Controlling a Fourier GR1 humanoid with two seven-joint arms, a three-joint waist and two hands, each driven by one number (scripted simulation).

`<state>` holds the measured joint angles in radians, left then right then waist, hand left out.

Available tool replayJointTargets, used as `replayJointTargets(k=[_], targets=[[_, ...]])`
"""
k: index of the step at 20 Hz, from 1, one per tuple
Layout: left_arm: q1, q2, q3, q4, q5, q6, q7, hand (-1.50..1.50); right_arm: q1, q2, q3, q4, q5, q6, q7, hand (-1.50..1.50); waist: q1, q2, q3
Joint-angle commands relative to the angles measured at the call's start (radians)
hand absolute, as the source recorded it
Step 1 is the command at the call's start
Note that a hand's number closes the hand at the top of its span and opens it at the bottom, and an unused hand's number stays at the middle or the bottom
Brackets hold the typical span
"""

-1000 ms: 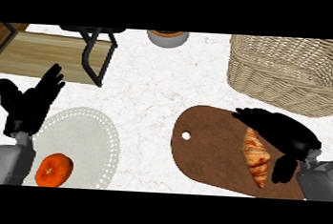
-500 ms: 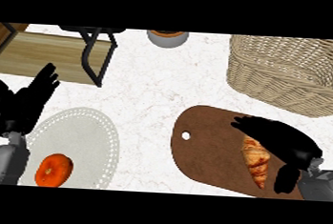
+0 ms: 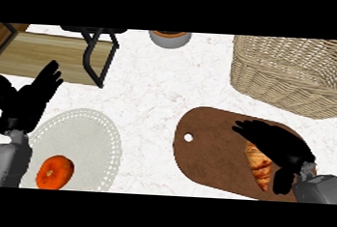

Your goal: Pick the croissant from the cutting board and place it in the basket

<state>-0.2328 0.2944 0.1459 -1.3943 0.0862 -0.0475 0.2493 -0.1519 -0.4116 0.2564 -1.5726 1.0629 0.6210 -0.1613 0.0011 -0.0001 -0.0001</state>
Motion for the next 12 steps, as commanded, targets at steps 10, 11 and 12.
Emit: replayJointTargets(k=[10, 11, 12], targets=[[0.07, -0.032, 0.0, -0.061, -0.023, -0.003, -0.002, 0.0, 0.089, -0.036, 0.083, 0.026, 0.163, -0.126, -0.102, 1.5, -0.002, -0.001, 0.0], [0.016, -0.013, 0.019, 0.01, -0.026, -0.008, -0.023, 0.0, -0.022, 0.01, 0.07, 0.2, 0.173, -0.169, -0.123, 1.5, 0.003, 0.002, 0.0], [0.011, -0.051, -0.023, -0.06, -0.045, 0.03, 0.041, 0.0, -0.053, 0.083, 0.12, 0.169, 0.203, -0.124, -0.046, 1.5, 0.005, 0.001, 0.0]])
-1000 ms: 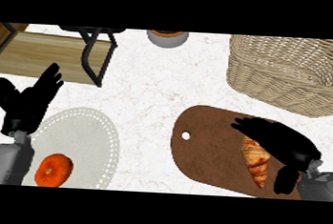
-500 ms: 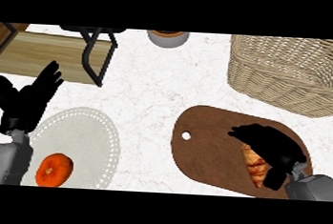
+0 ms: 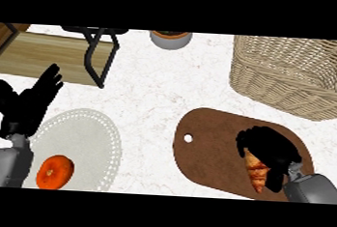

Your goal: Pick the croissant from the cutting board and place it in the basket

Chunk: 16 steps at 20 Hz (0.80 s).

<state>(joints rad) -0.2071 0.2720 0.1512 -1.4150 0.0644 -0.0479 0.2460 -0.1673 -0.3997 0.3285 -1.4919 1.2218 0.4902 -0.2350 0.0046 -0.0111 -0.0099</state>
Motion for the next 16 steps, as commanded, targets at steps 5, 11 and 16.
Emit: replayJointTargets(k=[5, 11, 16], targets=[[-0.011, -0.012, 0.003, 0.029, -0.003, 0.005, -0.006, 0.0, 0.109, 0.385, 0.042, -0.058, -0.031, -0.057, 0.347, 1.5, -0.022, 0.01, 0.011], [-0.004, -0.029, -0.022, 0.006, -0.014, 0.005, -0.009, 0.0, 0.154, 0.394, 0.195, -0.103, -0.206, -0.268, 0.649, 1.5, 0.013, 0.013, 0.013], [0.006, -0.026, -0.008, 0.038, -0.009, -0.002, -0.036, 0.0, 0.16, 0.398, 0.373, -0.148, -0.406, -0.568, 0.765, 1.5, 0.021, 0.016, 0.013]])
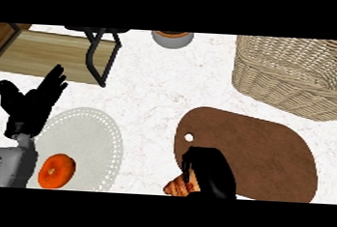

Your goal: Pick the croissant from the cutting board and place it in the basket

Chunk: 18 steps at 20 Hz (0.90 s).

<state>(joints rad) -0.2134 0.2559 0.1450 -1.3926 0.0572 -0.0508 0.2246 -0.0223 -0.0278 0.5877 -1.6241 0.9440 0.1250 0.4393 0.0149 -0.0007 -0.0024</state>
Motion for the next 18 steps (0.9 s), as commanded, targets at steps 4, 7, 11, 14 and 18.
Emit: replayJointTargets(k=[4, 7, 11, 14, 18], targets=[[-0.032, 0.004, -0.002, 0.016, -0.005, 0.001, 0.013, 0.0, -0.054, 0.027, 0.203, -0.159, -0.207, -0.426, 0.102, 1.5, -0.002, 0.001, 0.005], [0.005, -0.01, -0.004, 0.007, 0.018, -0.024, -0.005, 0.0, -0.153, 0.027, 0.301, -0.232, -0.081, -0.522, 0.264, 1.5, -0.001, -0.006, 0.001], [0.009, 0.003, -0.003, -0.012, -0.015, 0.002, -0.004, 0.0, -0.307, 0.028, 0.324, -0.281, 0.039, -0.547, 0.545, 1.5, -0.007, -0.005, 0.001], [-0.004, 0.007, 0.004, -0.004, -0.011, 0.001, 0.006, 0.0, -0.438, 0.028, 0.293, -0.338, 0.124, -0.473, 0.726, 1.5, -0.01, -0.007, 0.0], [-0.009, 0.018, 0.016, 0.046, -0.003, -0.027, -0.025, 0.0, -0.588, 0.028, 0.188, -0.328, 0.096, -0.363, 0.8, 1.5, -0.012, -0.002, 0.001]])
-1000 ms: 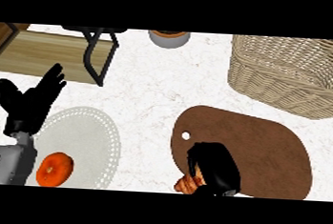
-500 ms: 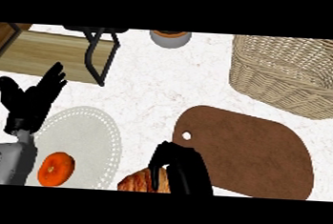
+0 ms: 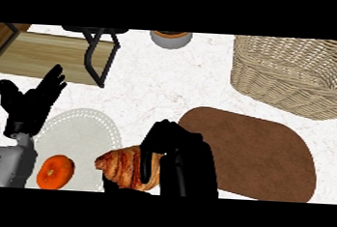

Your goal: Pick the croissant from the cutting board and place it in the basket

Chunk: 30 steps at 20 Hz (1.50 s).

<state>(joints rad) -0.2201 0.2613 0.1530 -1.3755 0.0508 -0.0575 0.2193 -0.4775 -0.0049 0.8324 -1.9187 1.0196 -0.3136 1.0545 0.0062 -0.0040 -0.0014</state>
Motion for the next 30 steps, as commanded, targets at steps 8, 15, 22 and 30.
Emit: replayJointTargets(k=[8, 15, 22, 30], targets=[[-0.008, -0.004, 0.008, -0.035, 0.013, 0.002, 0.043, 0.0, -0.385, 0.005, -0.36, 0.141, -0.063, 0.155, 0.131, 1.5, 0.002, 0.003, 0.001], [0.016, -0.001, 0.009, -0.003, -0.003, -0.006, 0.003, 0.0, -0.549, -0.026, -0.556, 0.309, -0.035, 0.235, 0.097, 1.5, -0.001, 0.005, 0.0], [0.032, -0.004, 0.019, -0.057, 0.014, -0.003, 0.045, 0.0, -0.488, -0.181, -0.707, 0.411, -0.069, 0.223, -0.073, 1.5, 0.0, 0.004, 0.002], [0.028, 0.028, 0.04, -0.054, 0.029, -0.047, 0.037, 0.0, -0.376, -0.246, -0.802, 0.511, -0.114, 0.153, -0.272, 1.5, 0.002, 0.005, 0.002]])
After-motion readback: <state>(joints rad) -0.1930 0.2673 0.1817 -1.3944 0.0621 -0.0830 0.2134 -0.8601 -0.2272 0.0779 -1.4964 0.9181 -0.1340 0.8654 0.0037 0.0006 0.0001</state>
